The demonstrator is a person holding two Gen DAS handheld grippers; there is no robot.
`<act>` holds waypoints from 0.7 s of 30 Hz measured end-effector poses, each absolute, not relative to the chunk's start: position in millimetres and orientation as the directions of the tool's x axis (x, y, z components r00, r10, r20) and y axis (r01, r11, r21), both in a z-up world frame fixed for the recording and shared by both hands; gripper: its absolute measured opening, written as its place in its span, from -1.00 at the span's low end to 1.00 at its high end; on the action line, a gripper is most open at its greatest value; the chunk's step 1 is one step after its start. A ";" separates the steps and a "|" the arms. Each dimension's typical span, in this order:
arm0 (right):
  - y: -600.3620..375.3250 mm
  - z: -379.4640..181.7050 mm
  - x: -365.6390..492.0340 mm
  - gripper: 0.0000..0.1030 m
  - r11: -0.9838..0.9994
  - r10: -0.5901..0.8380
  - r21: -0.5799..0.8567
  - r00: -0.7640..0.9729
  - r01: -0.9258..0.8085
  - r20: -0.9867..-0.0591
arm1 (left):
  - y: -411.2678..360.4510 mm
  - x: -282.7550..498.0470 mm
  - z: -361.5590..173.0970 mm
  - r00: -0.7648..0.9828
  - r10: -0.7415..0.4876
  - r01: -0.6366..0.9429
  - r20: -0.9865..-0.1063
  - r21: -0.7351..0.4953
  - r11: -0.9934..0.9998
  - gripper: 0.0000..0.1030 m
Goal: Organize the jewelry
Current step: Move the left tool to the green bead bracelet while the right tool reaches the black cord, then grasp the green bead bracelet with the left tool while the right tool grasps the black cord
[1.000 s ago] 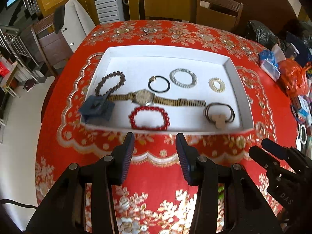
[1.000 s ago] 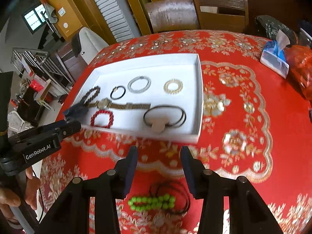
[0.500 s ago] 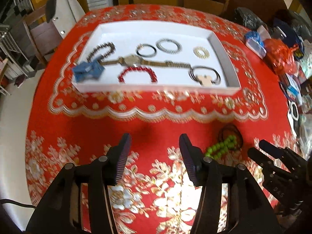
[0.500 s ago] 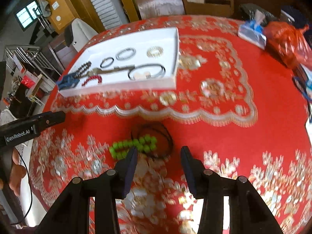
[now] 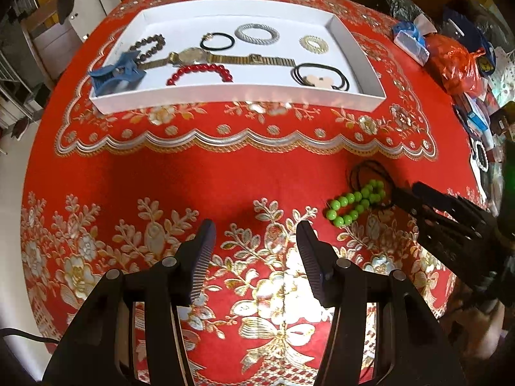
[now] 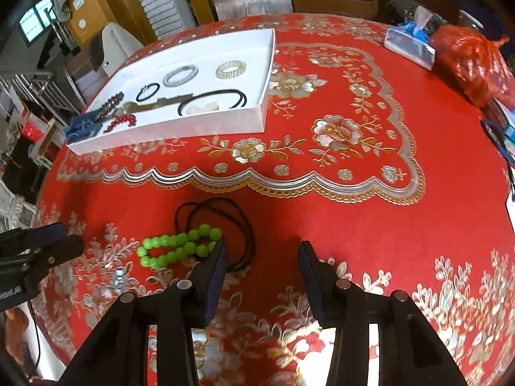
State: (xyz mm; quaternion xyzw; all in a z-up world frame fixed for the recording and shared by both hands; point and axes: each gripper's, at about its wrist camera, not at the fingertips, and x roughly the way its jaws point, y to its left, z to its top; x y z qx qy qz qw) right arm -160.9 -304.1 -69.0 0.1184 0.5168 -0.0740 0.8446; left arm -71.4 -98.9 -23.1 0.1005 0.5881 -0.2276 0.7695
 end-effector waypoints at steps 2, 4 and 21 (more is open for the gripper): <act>-302.3 -68.5 -159.3 -0.17 0.968 -0.018 0.100 0.454 0.232 -0.891 | -103.4 -71.5 -25.5 0.183 -0.243 0.476 -0.953 -0.131 0.870 0.01; -299.7 -68.4 -156.5 -0.20 0.974 -0.033 0.072 0.450 0.214 -0.892 | -110.3 -72.8 -27.5 0.172 -0.252 0.491 -0.953 -0.139 0.860 0.01; -324.6 -67.6 -160.8 -0.28 0.972 -0.023 0.086 0.452 0.219 -0.892 | -169.7 -74.4 -54.7 0.149 -0.240 0.612 -0.959 -0.101 0.785 0.01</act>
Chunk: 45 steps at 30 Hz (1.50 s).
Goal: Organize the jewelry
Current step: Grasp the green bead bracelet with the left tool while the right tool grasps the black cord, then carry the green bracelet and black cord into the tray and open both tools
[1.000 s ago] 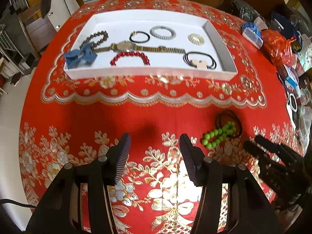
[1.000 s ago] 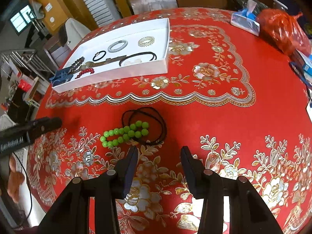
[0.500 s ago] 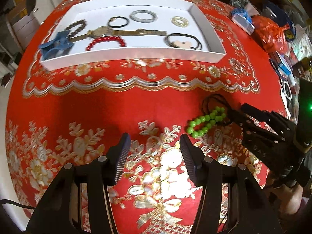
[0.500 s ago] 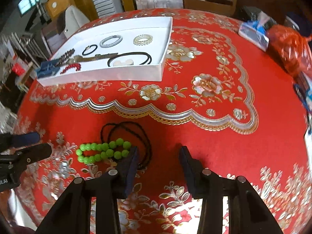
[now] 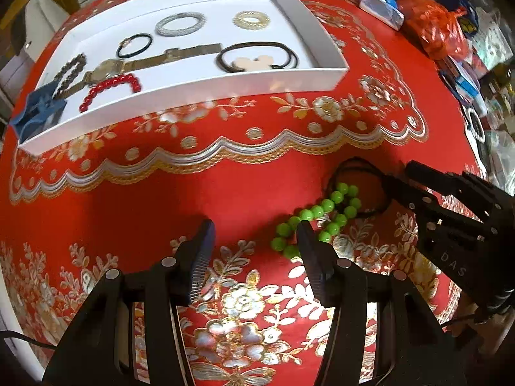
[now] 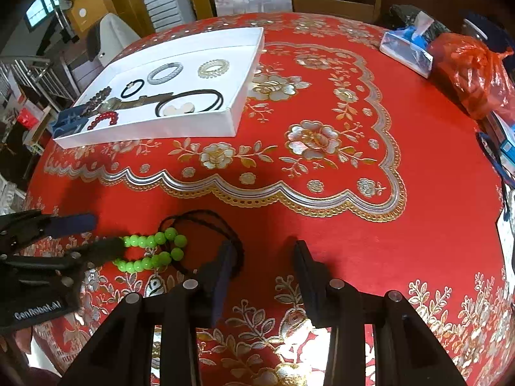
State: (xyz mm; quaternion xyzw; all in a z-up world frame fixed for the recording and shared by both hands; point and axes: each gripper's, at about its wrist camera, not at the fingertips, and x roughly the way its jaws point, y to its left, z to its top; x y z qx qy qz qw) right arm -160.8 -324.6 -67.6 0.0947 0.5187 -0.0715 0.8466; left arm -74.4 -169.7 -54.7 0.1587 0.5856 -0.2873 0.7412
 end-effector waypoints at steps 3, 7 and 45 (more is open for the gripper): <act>-319.1 -69.6 -158.6 -0.27 0.978 -0.043 0.056 0.454 0.202 -0.890 | -177.1 -79.6 -55.3 0.155 -0.237 0.641 -0.959 -0.085 0.763 0.01; -311.6 -70.8 -156.4 -0.71 0.984 -0.084 -0.001 0.463 0.177 -0.882 | -183.8 -85.7 -55.2 0.205 -0.218 0.677 -0.954 -0.022 0.735 -0.41; -316.0 19.8 -71.5 -0.94 0.957 0.094 0.243 0.619 0.161 -0.780 | -133.6 42.2 63.1 0.327 -0.316 0.584 -0.891 -0.073 0.809 -0.85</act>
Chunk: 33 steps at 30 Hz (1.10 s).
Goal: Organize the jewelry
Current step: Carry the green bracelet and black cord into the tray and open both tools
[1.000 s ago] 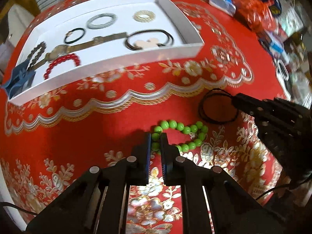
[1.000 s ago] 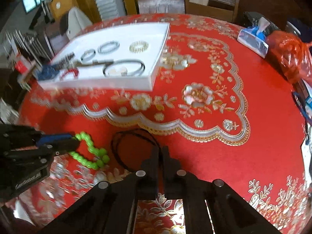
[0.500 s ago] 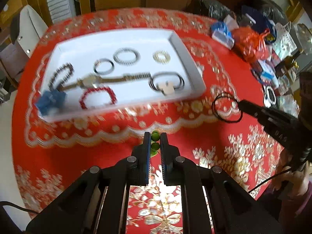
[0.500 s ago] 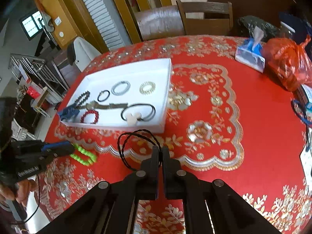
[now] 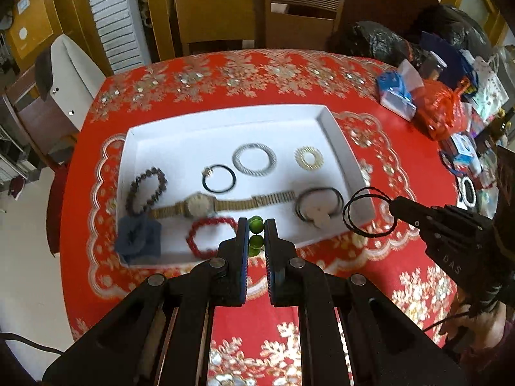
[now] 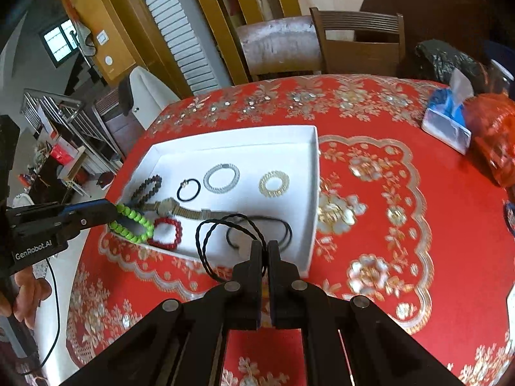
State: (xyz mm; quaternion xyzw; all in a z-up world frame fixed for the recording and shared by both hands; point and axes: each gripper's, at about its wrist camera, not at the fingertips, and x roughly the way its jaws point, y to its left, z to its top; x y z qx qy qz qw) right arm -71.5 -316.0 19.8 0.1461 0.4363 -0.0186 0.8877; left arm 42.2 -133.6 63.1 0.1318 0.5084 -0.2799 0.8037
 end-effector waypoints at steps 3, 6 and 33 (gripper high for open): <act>-318.4 19.4 -53.8 -0.95 0.958 0.094 0.240 0.614 0.159 -0.784 | -140.0 55.2 60.6 0.336 -0.297 0.580 -0.894 -0.052 0.813 -0.85; -323.8 18.8 -35.3 -0.95 0.957 0.095 0.241 0.611 0.162 -0.786 | -148.0 70.7 56.5 0.347 -0.276 0.576 -0.896 -0.028 0.817 -0.85; -348.3 -52.8 111.0 -0.95 0.976 0.046 0.141 0.480 0.164 -0.876 | -148.9 205.2 -25.3 0.306 -0.146 0.396 -0.941 -0.014 0.918 -0.85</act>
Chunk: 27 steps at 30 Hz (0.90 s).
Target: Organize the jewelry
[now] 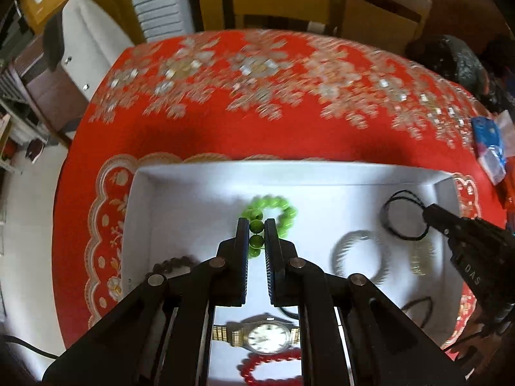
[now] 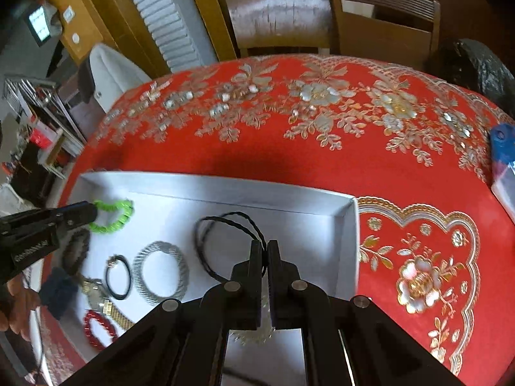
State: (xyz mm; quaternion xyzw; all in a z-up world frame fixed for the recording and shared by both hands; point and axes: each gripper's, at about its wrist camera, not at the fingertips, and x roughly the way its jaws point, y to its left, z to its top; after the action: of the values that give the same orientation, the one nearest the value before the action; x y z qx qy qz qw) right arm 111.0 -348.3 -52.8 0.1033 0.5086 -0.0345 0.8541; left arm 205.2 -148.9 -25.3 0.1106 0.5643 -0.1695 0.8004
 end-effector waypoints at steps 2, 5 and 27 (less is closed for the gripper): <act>-345.4 -55.2 110.8 -0.94 0.980 0.030 0.121 0.481 0.158 -0.876 | -140.4 206.1 -30.6 0.290 -0.149 0.372 -0.945 -0.032 0.928 -0.85; -345.8 -52.8 106.4 -0.45 0.978 0.041 0.135 0.489 0.158 -0.871 | -132.6 206.8 -34.4 0.274 -0.145 0.339 -0.951 -0.046 0.940 -0.81; -314.5 -6.1 35.6 -0.16 0.962 0.057 0.199 0.573 0.188 -0.818 | -112.7 143.9 19.5 0.428 -0.156 0.330 -0.890 -0.007 0.944 -0.15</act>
State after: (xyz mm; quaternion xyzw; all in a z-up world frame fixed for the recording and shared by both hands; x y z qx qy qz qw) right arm 35.6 -314.5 -6.1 0.1333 0.4605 -0.0374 0.8768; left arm 143.9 -112.7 19.5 0.0845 0.5149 -0.1444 0.8408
